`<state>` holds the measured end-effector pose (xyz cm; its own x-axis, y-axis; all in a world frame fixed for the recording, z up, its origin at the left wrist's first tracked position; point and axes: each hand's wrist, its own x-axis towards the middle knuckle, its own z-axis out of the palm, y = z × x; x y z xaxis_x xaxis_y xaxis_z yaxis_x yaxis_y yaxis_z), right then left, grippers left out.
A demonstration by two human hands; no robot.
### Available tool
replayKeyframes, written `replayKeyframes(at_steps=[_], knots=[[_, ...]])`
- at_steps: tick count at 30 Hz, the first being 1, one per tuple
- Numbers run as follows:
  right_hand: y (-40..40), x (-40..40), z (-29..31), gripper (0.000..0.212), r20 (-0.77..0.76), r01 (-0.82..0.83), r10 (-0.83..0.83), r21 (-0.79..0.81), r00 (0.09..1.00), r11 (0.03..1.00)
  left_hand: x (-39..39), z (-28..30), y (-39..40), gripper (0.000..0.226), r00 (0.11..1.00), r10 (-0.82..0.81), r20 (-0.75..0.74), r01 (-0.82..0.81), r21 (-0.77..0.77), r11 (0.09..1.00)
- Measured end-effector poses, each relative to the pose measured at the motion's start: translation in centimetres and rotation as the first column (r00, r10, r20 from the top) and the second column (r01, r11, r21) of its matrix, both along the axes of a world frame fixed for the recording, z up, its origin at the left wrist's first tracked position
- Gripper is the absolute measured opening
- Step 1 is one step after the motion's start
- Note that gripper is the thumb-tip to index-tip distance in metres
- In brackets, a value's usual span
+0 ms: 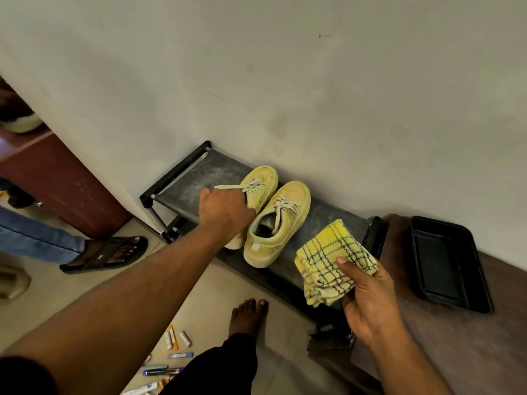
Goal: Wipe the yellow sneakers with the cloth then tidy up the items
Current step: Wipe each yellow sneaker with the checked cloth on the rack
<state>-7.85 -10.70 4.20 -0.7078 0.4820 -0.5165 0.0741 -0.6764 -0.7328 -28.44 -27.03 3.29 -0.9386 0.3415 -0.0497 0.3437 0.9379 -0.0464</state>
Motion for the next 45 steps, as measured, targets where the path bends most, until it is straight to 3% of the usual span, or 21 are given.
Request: replayKeyframes(at_steps=[4, 9, 13, 15, 18, 20, 22, 24, 27, 30, 32, 35, 37, 39, 41, 43, 45], knots=[[0.0, -0.1, 0.0, 0.031, 0.016, 0.019, -0.019, 0.005, 1.000, 1.000, -1.0, -0.1, 1.8, 0.030, 0.999, 0.044, 0.031, -0.045, 0.019, 0.999], [0.2, 0.0, 0.3, 0.031, 0.019, 0.028, -0.028, 0.011, 0.999, 1.000, -2.6, -0.5, 1.2, 0.030, 0.975, 0.182, 0.126, -0.210, 0.266, 0.941], [0.4, 0.4, 1.0, 0.030, -0.007, 0.005, -0.005, 0.002, 1.000, 1.000, -2.6, 1.6, -1.3, 0.026, 0.955, 0.257, 0.151, -0.298, 0.486, 0.822], [0.5, 0.9, 1.4, 0.032, -0.032, 0.007, -0.007, -0.019, 0.999, 1.000, -1.7, 3.5, -2.3, 0.026, 0.934, 0.292, 0.206, -0.354, 0.638, 0.683], [1.2, 1.9, 2.1, 0.041, -0.088, 0.026, -0.031, -0.067, 0.996, 0.997, 2.1, 7.2, -3.0, 0.025, 0.915, 0.187, 0.357, -0.398, 0.871, 0.289], [1.6, 2.7, 3.1, 0.049, -0.156, 0.038, -0.054, -0.101, 0.986, 0.994, 5.8, 9.0, -2.9, 0.021, 0.902, 0.049, 0.430, -0.432, 0.900, 0.050], [2.3, 3.7, 4.7, 0.065, -0.255, 0.065, -0.091, -0.109, 0.963, 0.992, 9.7, 9.5, -1.9, 0.013, 0.873, -0.063, 0.483, -0.487, 0.870, -0.079], [3.3, 4.4, 6.3, 0.075, -0.338, 0.082, -0.102, -0.072, 0.936, 0.994, 12.6, 8.4, -0.3, 0.009, 0.848, -0.156, 0.506, -0.526, 0.841, -0.129], [4.5, 5.1, 8.1, 0.060, -0.372, 0.109, -0.080, 0.058, 0.925, 0.992, 15.0, 5.4, 2.2, 0.016, 0.796, -0.229, 0.561, -0.592, 0.799, -0.101], [4.1, 5.2, 7.8, 0.054, -0.281, 0.209, -0.155, 0.174, 0.947, 0.962, 15.1, 2.4, 3.5, 0.012, 0.715, -0.287, 0.638, -0.672, 0.740, -0.030], [3.4, 5.1, 6.6, 0.045, -0.225, 0.250, -0.189, 0.289, 0.956, 0.924, 14.7, 0.9, 3.8, 0.022, 0.656, -0.332, 0.678, -0.716, 0.698, 0.012], [2.1, 4.7, 4.7, 0.033, -0.127, 0.158, -0.103, 0.575, 0.987, 0.803, 13.5, -0.1, 3.9, 0.028, 0.588, -0.326, 0.740, -0.760, 0.644, 0.089], [1.3, 4.1, 3.9, 0.036, -0.051, 0.074, -0.055, 0.744, 0.997, 0.664, 13.2, -0.2, 4.2, 0.035, 0.494, -0.285, 0.821, -0.809, 0.554, 0.195], [0.6, 3.6, 3.1, 0.037, 0.092, -0.086, -0.001, 0.935, 0.996, 0.343, 13.0, 0.1, 4.5, 0.050, 0.377, -0.278, 0.884, -0.856, 0.447, 0.260], [-0.3, 2.9, 2.1, 0.047, 0.316, -0.316, 0.011, 0.948, 0.949, 0.040, 12.6, 0.5, 4.7, 0.058, 0.283, -0.310, 0.908, -0.886, 0.371, 0.277], [-1.7, 2.4, 1.3, 0.056, 0.507, -0.506, 0.002, 0.860, 0.862, -0.067, 12.2, 0.8, 4.9, 0.072, 0.208, -0.355, 0.911, -0.895, 0.324, 0.307], [-3.0, 2.3, 0.5, 0.062, 0.561, -0.554, 0.011, 0.820, 0.828, -0.146, 11.9, 0.9, 5.0, 0.086, 0.171, -0.377, 0.910, -0.886, 0.310, 0.346]])
